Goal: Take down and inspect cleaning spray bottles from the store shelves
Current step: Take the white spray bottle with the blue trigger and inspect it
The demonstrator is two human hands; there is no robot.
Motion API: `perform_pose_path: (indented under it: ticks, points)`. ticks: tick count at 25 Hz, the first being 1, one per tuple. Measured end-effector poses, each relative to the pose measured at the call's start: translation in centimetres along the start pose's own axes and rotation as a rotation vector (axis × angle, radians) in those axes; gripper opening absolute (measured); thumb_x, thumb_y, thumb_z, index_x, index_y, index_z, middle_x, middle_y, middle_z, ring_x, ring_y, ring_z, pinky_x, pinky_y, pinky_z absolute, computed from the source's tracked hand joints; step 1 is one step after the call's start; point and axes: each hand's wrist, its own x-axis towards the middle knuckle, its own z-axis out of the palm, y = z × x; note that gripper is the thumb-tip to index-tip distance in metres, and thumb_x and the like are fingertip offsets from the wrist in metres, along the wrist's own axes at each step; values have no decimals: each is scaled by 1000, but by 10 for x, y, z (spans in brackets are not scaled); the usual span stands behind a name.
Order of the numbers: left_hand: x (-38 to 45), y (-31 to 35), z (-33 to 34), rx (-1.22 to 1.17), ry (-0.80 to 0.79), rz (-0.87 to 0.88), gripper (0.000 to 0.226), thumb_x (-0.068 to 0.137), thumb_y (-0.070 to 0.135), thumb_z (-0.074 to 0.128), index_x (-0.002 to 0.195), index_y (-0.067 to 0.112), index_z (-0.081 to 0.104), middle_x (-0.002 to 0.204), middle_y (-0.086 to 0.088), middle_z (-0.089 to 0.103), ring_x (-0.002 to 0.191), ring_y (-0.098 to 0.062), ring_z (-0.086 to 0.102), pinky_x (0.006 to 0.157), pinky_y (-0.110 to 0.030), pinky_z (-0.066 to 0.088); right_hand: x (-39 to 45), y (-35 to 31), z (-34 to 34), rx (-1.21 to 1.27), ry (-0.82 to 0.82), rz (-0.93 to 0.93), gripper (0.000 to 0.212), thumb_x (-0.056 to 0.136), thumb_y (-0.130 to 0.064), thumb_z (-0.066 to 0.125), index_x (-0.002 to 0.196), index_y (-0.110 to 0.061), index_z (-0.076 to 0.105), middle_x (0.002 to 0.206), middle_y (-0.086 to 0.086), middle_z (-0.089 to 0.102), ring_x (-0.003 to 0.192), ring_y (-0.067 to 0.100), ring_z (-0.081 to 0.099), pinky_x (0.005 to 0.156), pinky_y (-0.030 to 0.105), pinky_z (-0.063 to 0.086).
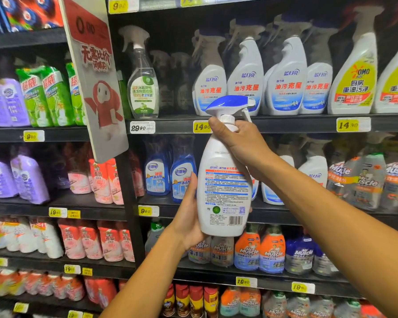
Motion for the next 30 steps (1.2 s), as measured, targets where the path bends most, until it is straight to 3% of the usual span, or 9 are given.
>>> perform_pose_path:
  ticks: [5, 8, 10, 13, 16, 19, 23, 26, 30]
  points:
    - [4, 2, 1, -3, 36, 22, 84, 76, 66, 64, 142, 17, 50, 147, -19, 47, 137, -39, 41, 116, -58, 26, 3, -2, -4, 43, -20, 40, 32, 89, -48, 66, 86, -16, 63, 63, -7, 71, 58, 7, 70, 49, 16, 52]
    - [3, 1, -3, -64, -16, 18, 82, 73, 59, 75, 140, 15, 53, 145, -18, 50, 135, -35, 46, 112, -52, 37, 4, 1, -5, 106, -13, 153, 28, 91, -44, 66, 92, -16, 65, 81, 10, 75, 69, 19, 72, 66, 33, 61]
    - [3, -6, -4, -68, -57, -54, 84, 75, 57, 74, 142, 11, 50, 147, -23, 46, 134, -39, 45, 111, -57, 33, 3, 1, -6, 235, -13, 209, 24, 89, -36, 65, 94, -13, 61, 75, 16, 71, 64, 24, 68, 69, 40, 60]
    - [3, -18, 2, -91, -83, -104, 86, 68, 53, 81, 133, 2, 58, 131, -28, 57, 113, -41, 62, 96, -57, 49, 4, 4, -8, 554, -117, 201, 19, 86, -29, 63, 82, -13, 54, 60, 7, 58, 51, 18, 53, 56, 28, 52]
    - [4, -24, 8, -113, 53, 9, 83, 52, 42, 95, 117, -1, 67, 107, -22, 69, 88, -33, 71, 76, -44, 60, 6, 7, -12, 640, -185, 162, 20, 85, -32, 59, 77, -14, 53, 58, 4, 53, 49, 14, 49, 52, 24, 46]
    - [7, -21, 16, 53, 248, 154, 68, 64, 30, 87, 120, 1, 63, 112, -17, 72, 98, -25, 72, 78, -35, 59, 13, 14, -19, 487, -142, 139, 27, 96, -37, 53, 92, -11, 58, 76, 9, 67, 65, 19, 63, 68, 32, 53]
    - [11, -19, 18, 410, 623, 303, 52, 69, 11, 81, 114, 7, 55, 102, -11, 75, 84, -15, 74, 65, -23, 58, 18, 31, -23, 144, 34, 169, 38, 98, -46, 52, 103, -11, 67, 104, 18, 73, 93, 33, 69, 97, 50, 53]
    - [12, -29, 12, 470, 655, 331, 52, 69, 9, 81, 110, 11, 51, 100, -6, 73, 80, -9, 73, 63, -19, 56, 13, 40, -19, -78, 92, 49, 57, 94, -56, 49, 103, -2, 63, 104, 22, 71, 94, 36, 69, 93, 54, 52]
    - [10, -31, -3, 344, 512, 278, 59, 65, 14, 80, 117, 12, 51, 109, -8, 73, 98, -19, 72, 74, -26, 58, 12, 47, -21, -107, 63, 27, 44, 96, -56, 50, 89, -14, 59, 84, 7, 70, 74, 16, 65, 75, 41, 53]
